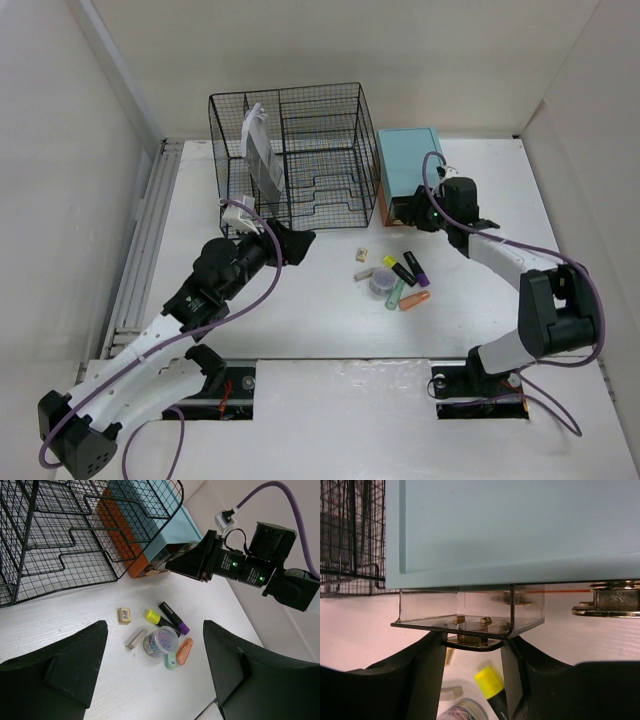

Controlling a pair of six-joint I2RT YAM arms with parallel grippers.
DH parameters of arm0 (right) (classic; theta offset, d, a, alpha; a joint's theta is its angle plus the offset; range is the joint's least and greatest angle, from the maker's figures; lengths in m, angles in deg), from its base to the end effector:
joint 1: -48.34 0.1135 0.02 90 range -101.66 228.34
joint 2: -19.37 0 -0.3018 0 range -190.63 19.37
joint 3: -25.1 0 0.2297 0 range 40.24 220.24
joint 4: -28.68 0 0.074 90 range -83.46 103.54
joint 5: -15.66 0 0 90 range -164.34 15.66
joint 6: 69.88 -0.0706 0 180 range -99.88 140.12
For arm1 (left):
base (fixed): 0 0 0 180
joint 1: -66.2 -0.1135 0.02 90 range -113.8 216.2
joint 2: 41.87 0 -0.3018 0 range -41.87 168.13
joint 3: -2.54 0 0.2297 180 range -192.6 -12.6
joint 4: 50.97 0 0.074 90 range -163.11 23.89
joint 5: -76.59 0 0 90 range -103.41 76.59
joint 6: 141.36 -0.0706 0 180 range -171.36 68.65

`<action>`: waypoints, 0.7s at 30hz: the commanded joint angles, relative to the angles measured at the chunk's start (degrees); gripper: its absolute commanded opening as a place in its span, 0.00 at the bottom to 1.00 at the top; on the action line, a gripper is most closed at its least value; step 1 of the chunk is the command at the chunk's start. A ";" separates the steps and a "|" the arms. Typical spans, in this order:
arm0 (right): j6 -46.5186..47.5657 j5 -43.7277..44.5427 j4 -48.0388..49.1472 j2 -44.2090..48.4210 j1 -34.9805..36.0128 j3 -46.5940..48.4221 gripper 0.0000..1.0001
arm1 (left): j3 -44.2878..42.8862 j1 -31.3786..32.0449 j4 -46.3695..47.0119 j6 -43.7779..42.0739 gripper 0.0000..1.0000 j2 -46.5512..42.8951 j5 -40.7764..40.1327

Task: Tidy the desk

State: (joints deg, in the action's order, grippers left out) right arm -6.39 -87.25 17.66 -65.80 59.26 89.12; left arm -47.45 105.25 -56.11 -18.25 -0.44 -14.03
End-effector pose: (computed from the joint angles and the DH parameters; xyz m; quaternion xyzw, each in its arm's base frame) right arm 0.3207 0.0779 0.2553 0.0641 0.8691 0.2474 0.4235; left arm 0.1288 -0.1035 0.3560 0.0316 0.6850 -0.4257 0.5905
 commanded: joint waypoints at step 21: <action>16.83 -8.19 -18.89 11.16 -1.16 0.42 0.23 | 0.31 0.33 5.82 -0.76 0.74 2.43 1.24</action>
State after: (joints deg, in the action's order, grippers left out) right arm 5.42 -93.76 -0.59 -57.64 58.47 88.97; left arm -47.43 105.25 -54.52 -18.32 2.34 -13.71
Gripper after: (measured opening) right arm 0.494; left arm 0.741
